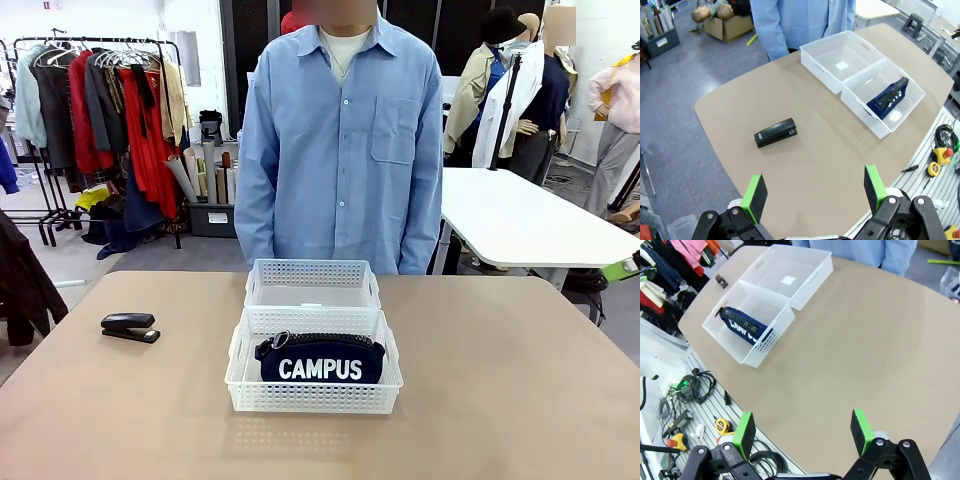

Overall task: Distribute items into two baskets.
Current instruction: Pick up the Stapler that the person points to.

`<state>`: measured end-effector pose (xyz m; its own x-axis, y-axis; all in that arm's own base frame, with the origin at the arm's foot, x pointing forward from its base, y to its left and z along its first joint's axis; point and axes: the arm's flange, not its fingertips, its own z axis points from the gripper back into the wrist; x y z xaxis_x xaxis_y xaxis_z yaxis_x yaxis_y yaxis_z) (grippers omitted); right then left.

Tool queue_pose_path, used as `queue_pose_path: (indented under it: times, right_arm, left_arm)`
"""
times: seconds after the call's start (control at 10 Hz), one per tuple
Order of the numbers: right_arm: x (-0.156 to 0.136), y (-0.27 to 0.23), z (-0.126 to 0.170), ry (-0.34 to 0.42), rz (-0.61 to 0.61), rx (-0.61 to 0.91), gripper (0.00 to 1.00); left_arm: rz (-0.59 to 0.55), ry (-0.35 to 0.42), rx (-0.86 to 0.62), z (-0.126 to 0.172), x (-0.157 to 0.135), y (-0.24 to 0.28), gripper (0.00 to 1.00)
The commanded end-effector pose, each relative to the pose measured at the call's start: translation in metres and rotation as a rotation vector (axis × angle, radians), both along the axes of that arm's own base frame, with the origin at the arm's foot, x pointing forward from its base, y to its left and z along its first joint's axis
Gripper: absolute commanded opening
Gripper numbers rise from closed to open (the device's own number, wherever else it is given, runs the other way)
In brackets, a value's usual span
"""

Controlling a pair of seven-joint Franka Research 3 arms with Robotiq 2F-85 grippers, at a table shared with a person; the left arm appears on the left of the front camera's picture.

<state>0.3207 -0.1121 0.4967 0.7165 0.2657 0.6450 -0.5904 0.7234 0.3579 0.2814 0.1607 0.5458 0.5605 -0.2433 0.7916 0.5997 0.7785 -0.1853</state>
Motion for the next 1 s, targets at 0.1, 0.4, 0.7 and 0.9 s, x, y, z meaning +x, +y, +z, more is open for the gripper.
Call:
queue_pose_path:
  times: [0.1, 0.4, 0.7, 0.9]
  right_arm:
    - [-0.0001, -0.0007, 0.0022, 0.005, -0.002, 0.007, 1.00]
    - [-0.0001, -0.0007, 0.0022, 0.005, -0.002, 0.007, 1.00]
    - [-0.0001, -0.0007, 0.0022, 0.005, -0.002, 0.007, 1.00]
    - [-0.0001, -0.0007, 0.0022, 0.005, -0.002, 0.007, 1.00]
  left_arm:
    - [-0.016, -0.016, -0.005, -0.0001, -0.0008, 0.0001, 1.00]
    - [-0.016, -0.016, -0.005, -0.0001, -0.0008, 0.0001, 1.00]
    - [-0.016, -0.016, -0.005, -0.0001, -0.0008, 0.0001, 1.00]
    - [-0.016, -0.016, -0.005, -0.0001, -0.0008, 0.0001, 1.00]
